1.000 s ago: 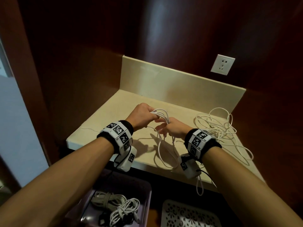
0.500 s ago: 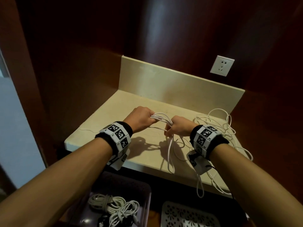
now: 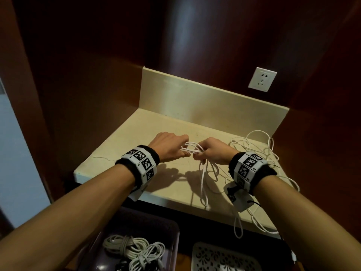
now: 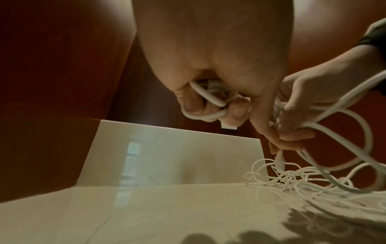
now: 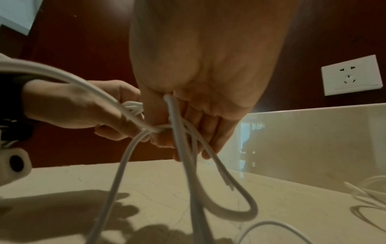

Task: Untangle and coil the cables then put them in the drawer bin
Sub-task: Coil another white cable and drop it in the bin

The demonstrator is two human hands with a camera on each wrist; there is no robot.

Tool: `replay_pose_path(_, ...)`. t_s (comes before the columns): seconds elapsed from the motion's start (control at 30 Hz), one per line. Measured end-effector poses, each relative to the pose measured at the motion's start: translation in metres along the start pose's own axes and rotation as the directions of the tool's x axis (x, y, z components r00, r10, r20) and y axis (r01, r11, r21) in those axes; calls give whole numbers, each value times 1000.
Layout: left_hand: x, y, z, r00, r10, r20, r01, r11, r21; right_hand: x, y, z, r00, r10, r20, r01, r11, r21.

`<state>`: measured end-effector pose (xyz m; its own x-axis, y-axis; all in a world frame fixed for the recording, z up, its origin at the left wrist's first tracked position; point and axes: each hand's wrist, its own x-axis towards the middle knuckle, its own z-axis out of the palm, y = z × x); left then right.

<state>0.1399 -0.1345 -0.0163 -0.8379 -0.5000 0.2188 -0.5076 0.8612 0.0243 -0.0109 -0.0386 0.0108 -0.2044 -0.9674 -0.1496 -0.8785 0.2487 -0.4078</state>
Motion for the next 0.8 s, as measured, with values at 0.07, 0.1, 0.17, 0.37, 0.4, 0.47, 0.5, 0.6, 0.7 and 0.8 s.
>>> replay_pose_path(0.07,0,-1,2,999,40,31,-40,999,-7,0,2,1,1000,4,13,-4,999,37)
replay_pose_path(0.1,0,-2,3,997,58,53,-57,998,-32,-1,3,1,1000,6,16,-7,999,42)
replay_pose_path(0.17,-1,-5,5,993,72,98,-60,990,-126,-3,6,-1,1000,18,17,-19,999,43)
replay_pose_path(0.37,-2,-4,10,979,32,200,33,948,-316,-8,10,-3,998,52,20,-53,997,54)
replay_pose_path(0.4,-1,-3,10,979,23,202,43,949,-314,-9,10,-2,998,52,25,-53,997,52)
replay_pose_path(0.47,1,-4,9,981,1,193,55,957,-285,-10,12,-2,998,54,19,-55,997,45)
replay_pose_path(0.5,1,-6,9,984,-14,179,62,962,-265,-11,12,-3,998,61,14,-62,998,32)
replay_pose_path(0.6,3,-11,9,989,-73,128,97,977,-191,-14,13,-6,994,101,37,-100,994,-36)
replay_pose_path(0.7,4,-12,8,987,-121,103,132,986,-102,-14,12,-9,989,130,76,-113,976,-188)
replay_pose_path(0.8,7,-8,3,986,-135,98,144,986,-84,-14,13,-11,988,145,49,-126,952,-281)
